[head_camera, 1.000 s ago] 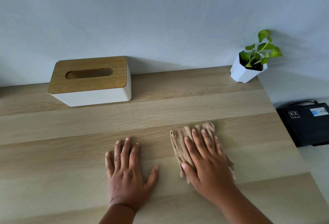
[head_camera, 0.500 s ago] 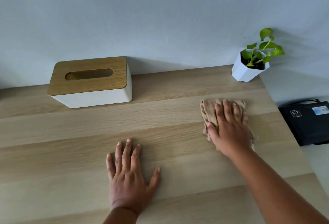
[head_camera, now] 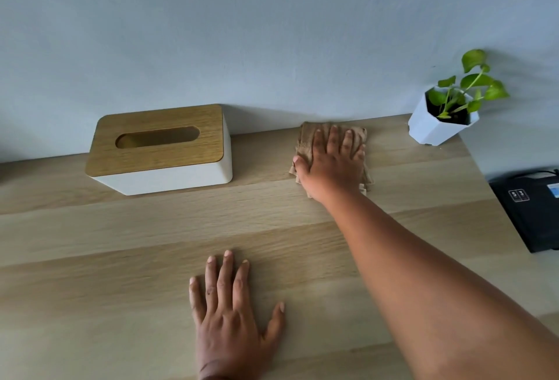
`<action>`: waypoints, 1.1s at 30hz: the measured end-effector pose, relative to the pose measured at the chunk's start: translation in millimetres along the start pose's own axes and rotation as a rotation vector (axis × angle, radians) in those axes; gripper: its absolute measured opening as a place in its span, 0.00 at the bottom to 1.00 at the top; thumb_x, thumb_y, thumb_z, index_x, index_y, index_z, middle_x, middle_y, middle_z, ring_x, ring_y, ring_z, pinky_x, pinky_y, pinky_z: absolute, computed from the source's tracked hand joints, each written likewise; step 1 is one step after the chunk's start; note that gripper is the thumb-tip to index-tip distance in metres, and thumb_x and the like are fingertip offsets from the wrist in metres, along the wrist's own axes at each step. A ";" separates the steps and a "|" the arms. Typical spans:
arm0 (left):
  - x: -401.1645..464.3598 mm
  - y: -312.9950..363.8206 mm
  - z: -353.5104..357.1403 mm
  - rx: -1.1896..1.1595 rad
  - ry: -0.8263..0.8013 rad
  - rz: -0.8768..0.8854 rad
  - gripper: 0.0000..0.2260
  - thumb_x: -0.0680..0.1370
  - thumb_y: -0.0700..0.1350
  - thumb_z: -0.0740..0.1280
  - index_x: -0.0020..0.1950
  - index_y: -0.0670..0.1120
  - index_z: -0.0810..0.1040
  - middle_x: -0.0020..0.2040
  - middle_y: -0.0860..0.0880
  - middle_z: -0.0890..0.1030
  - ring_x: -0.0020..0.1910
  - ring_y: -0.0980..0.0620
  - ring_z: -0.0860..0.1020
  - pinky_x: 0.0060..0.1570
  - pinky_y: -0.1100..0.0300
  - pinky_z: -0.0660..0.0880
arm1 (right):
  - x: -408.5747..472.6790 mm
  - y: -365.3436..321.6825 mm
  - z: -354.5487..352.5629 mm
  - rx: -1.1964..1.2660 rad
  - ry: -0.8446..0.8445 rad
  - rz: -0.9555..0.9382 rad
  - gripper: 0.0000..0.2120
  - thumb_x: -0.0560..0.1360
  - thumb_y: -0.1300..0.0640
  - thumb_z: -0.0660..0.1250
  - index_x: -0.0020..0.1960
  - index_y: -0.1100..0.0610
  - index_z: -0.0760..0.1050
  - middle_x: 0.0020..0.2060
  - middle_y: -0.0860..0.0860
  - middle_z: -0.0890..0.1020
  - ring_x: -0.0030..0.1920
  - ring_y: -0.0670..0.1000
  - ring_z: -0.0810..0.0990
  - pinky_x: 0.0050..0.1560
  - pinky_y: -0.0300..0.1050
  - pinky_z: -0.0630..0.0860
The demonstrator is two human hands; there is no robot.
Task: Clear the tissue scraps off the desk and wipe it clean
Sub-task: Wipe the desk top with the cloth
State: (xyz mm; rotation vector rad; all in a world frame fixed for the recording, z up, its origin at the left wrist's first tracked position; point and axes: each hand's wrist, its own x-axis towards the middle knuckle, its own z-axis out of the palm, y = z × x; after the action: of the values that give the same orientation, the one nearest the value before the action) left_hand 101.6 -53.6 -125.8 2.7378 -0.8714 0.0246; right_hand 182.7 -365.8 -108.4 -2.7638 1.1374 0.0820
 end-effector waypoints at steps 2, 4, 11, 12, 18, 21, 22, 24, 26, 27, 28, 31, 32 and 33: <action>0.0 -0.3 0.6 0.002 0.003 -0.001 0.42 0.67 0.69 0.68 0.73 0.42 0.76 0.80 0.43 0.67 0.82 0.39 0.59 0.76 0.31 0.57 | -1.9 -1.0 0.3 -0.007 0.002 -0.023 0.41 0.77 0.29 0.41 0.84 0.50 0.49 0.84 0.57 0.47 0.82 0.65 0.43 0.77 0.72 0.46; -0.1 -0.2 1.2 0.003 0.007 0.002 0.42 0.67 0.69 0.68 0.73 0.42 0.76 0.80 0.43 0.67 0.82 0.40 0.60 0.75 0.31 0.57 | -6.1 -1.0 1.2 -0.022 0.008 -0.057 0.40 0.77 0.31 0.41 0.84 0.49 0.49 0.84 0.57 0.47 0.82 0.65 0.43 0.78 0.72 0.46; -1.1 -1.1 0.7 0.003 -0.017 0.004 0.42 0.68 0.69 0.67 0.74 0.43 0.74 0.81 0.44 0.65 0.82 0.41 0.57 0.76 0.31 0.57 | -32.8 1.8 2.7 0.010 0.037 -0.188 0.36 0.79 0.35 0.44 0.83 0.51 0.55 0.84 0.55 0.51 0.83 0.61 0.46 0.81 0.65 0.47; -0.8 -1.1 0.2 0.008 -0.027 0.003 0.42 0.69 0.69 0.67 0.74 0.44 0.74 0.81 0.44 0.65 0.83 0.41 0.57 0.76 0.32 0.57 | -37.3 2.7 3.3 0.009 0.039 -0.203 0.36 0.79 0.35 0.44 0.83 0.51 0.56 0.84 0.55 0.51 0.83 0.60 0.46 0.81 0.65 0.47; -2.2 -1.8 0.1 0.012 -0.039 -0.002 0.41 0.71 0.70 0.64 0.75 0.44 0.72 0.82 0.44 0.63 0.83 0.42 0.55 0.77 0.33 0.55 | -72.6 8.6 10.0 0.025 0.043 -0.258 0.35 0.80 0.35 0.44 0.83 0.50 0.57 0.84 0.53 0.52 0.83 0.59 0.48 0.81 0.65 0.47; -2.4 -1.2 -0.2 0.021 -0.030 0.006 0.40 0.72 0.69 0.64 0.75 0.43 0.71 0.81 0.44 0.65 0.83 0.42 0.56 0.77 0.33 0.55 | -93.5 15.0 13.4 0.034 0.035 -0.293 0.34 0.80 0.36 0.46 0.82 0.50 0.59 0.84 0.53 0.54 0.83 0.59 0.49 0.80 0.66 0.48; -1.9 -1.4 -0.7 0.023 -0.031 0.004 0.40 0.72 0.69 0.63 0.75 0.44 0.71 0.81 0.44 0.65 0.83 0.42 0.55 0.77 0.33 0.55 | -100.7 17.5 14.4 0.031 0.033 -0.309 0.34 0.80 0.36 0.47 0.82 0.50 0.60 0.84 0.53 0.54 0.83 0.59 0.49 0.80 0.66 0.48; -2.3 -1.0 -2.1 0.030 -0.043 -0.006 0.40 0.72 0.70 0.63 0.76 0.45 0.71 0.81 0.44 0.64 0.83 0.43 0.55 0.78 0.34 0.54 | -117.2 24.4 15.7 0.026 0.025 -0.342 0.33 0.81 0.37 0.48 0.82 0.49 0.60 0.84 0.53 0.55 0.83 0.60 0.49 0.80 0.66 0.49; -2.3 -0.2 -3.4 0.036 -0.054 -0.013 0.40 0.72 0.70 0.62 0.76 0.46 0.70 0.81 0.45 0.64 0.83 0.44 0.54 0.78 0.35 0.53 | -135.1 33.3 15.9 0.024 0.013 -0.374 0.33 0.80 0.37 0.48 0.82 0.49 0.60 0.84 0.53 0.55 0.83 0.60 0.48 0.80 0.66 0.50; -1.7 -0.3 -4.4 0.040 -0.060 -0.017 0.40 0.72 0.71 0.62 0.76 0.46 0.70 0.81 0.45 0.64 0.83 0.45 0.53 0.79 0.36 0.53 | -144.0 37.3 15.8 0.022 0.010 -0.389 0.33 0.81 0.38 0.49 0.82 0.50 0.61 0.84 0.53 0.55 0.83 0.60 0.49 0.80 0.66 0.50; -1.8 0.4 -5.2 0.041 -0.066 -0.020 0.40 0.72 0.71 0.61 0.76 0.46 0.70 0.81 0.45 0.64 0.84 0.45 0.53 0.79 0.36 0.52 | -153.8 42.9 15.5 0.017 0.009 -0.402 0.32 0.81 0.38 0.50 0.82 0.50 0.61 0.83 0.53 0.55 0.83 0.60 0.49 0.80 0.66 0.50; -1.5 2.2 -7.1 0.035 -0.074 -0.030 0.40 0.72 0.71 0.61 0.76 0.46 0.70 0.81 0.45 0.64 0.83 0.45 0.53 0.79 0.37 0.52 | -183.8 62.1 15.4 0.008 0.014 -0.439 0.31 0.82 0.39 0.53 0.82 0.50 0.61 0.84 0.53 0.55 0.84 0.59 0.48 0.79 0.66 0.51; -1.4 2.0 -8.1 0.033 -0.074 -0.036 0.40 0.72 0.70 0.61 0.76 0.46 0.70 0.81 0.45 0.64 0.83 0.45 0.53 0.79 0.37 0.52 | -193.2 68.5 15.7 0.014 0.016 -0.453 0.31 0.82 0.39 0.54 0.82 0.50 0.61 0.84 0.53 0.54 0.84 0.58 0.47 0.79 0.66 0.52; -1.7 2.9 -8.5 0.030 -0.071 -0.038 0.40 0.72 0.70 0.61 0.76 0.46 0.70 0.81 0.45 0.64 0.83 0.45 0.54 0.79 0.37 0.52 | -203.2 76.2 16.5 0.025 0.018 -0.465 0.31 0.82 0.40 0.54 0.82 0.50 0.60 0.84 0.53 0.54 0.84 0.58 0.47 0.79 0.66 0.52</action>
State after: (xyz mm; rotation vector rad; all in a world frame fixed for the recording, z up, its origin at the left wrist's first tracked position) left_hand 99.1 -52.8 -117.0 2.7977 -0.8434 -0.0687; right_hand -15.2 -275.3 -111.8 -2.9280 0.4692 -0.0107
